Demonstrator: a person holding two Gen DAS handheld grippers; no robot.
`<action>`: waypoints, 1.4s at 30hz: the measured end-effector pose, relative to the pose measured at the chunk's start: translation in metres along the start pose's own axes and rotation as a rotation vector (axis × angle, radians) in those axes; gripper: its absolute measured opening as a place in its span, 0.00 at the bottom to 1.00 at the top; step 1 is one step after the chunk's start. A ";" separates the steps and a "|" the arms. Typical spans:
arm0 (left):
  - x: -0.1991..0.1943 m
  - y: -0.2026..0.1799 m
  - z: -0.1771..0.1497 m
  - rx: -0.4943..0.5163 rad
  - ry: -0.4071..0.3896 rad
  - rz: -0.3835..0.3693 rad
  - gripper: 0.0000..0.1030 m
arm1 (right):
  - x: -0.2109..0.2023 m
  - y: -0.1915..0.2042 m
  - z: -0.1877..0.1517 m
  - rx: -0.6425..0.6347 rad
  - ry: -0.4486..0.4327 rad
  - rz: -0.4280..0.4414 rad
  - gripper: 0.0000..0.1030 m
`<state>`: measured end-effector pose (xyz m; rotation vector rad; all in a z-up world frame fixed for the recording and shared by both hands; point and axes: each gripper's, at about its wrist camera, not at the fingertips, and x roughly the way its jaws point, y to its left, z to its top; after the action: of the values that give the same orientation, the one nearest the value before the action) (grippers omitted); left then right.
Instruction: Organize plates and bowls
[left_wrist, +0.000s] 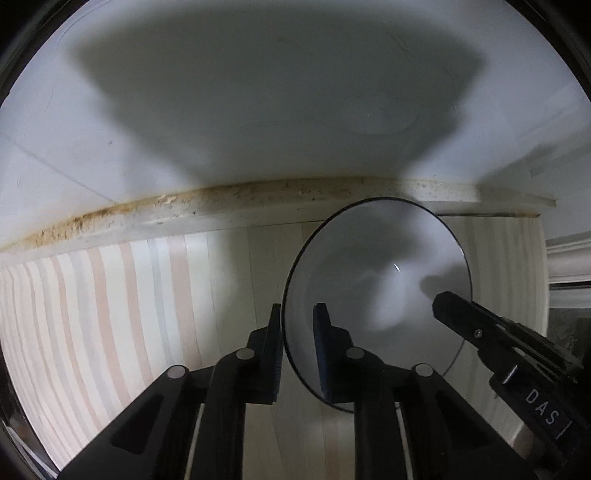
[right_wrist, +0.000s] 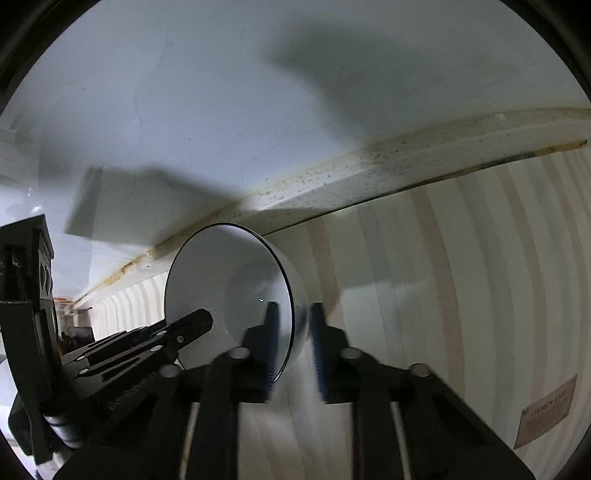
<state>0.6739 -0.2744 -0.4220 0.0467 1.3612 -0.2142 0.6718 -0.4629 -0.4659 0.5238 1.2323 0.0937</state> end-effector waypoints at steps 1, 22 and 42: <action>0.000 -0.001 -0.001 0.002 -0.005 0.003 0.13 | 0.000 -0.002 0.001 -0.001 -0.001 -0.005 0.11; -0.070 0.001 -0.068 0.047 -0.063 -0.038 0.13 | -0.062 0.030 -0.053 -0.065 -0.037 -0.016 0.10; -0.145 -0.021 -0.189 0.146 -0.106 -0.070 0.13 | -0.184 0.025 -0.200 -0.059 -0.107 0.008 0.10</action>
<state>0.4596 -0.2467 -0.3187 0.1092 1.2412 -0.3700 0.4309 -0.4388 -0.3404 0.4765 1.1197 0.1073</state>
